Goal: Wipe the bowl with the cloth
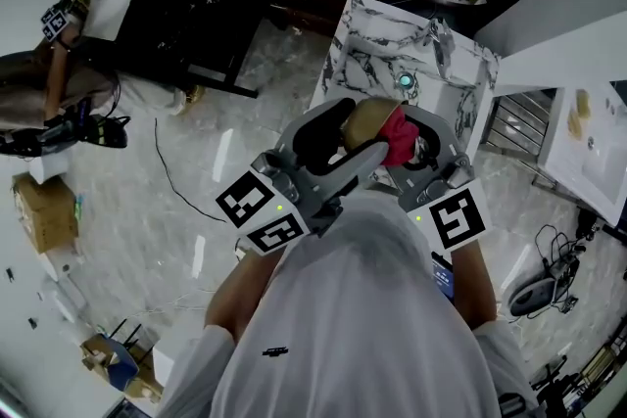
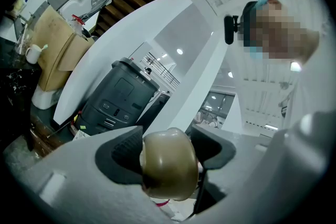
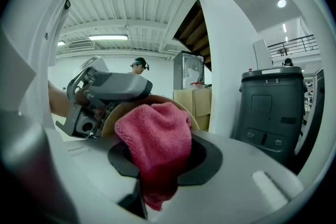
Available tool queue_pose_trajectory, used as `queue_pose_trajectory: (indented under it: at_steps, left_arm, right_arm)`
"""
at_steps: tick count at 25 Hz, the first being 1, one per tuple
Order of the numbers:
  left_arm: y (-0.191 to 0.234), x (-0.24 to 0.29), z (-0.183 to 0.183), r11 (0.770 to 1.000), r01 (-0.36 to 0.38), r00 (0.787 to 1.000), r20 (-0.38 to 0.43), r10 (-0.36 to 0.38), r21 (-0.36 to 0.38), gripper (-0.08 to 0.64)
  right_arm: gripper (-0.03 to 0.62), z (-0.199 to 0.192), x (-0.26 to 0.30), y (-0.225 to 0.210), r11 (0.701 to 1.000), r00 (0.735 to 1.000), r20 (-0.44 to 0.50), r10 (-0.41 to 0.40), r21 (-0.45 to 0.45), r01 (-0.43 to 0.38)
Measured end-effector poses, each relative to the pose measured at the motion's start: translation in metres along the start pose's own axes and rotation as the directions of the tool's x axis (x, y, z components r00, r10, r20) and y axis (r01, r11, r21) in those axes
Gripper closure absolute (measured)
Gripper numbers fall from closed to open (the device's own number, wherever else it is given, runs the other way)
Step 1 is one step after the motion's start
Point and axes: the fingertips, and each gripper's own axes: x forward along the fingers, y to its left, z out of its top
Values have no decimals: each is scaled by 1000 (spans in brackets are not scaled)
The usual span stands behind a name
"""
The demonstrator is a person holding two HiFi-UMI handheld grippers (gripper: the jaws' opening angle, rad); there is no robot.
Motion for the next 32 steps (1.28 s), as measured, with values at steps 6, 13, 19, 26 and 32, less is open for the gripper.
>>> queue_pose_trajectory:
  at_steps: [6, 13, 19, 26, 32]
  left_arm:
    - [7, -1, 3, 999, 6, 1000, 2, -6, -39, 267]
    - [5, 2, -2, 1000, -9, 1000, -27, 10, 13, 267]
    - [13, 3, -8, 999, -15, 999, -45, 14, -30, 267]
    - [11, 3, -8, 999, -13, 999, -29, 12, -39, 267]
    - [4, 3, 9, 999, -26, 1000, 3, 26, -20, 267]
  right_arm:
    - [468, -21, 1, 8, 990, 986, -160, 45, -127, -65]
    - [468, -25, -2, 28, 980, 977, -169, 134, -124, -155]
    - [466, -20, 2, 28, 979, 984, -137, 112, -153, -133]
    - [465, -16, 1, 8, 990, 997, -74, 31, -137, -41]
    - [465, -14, -2, -4, 991, 991, -129, -31, -130, 14]
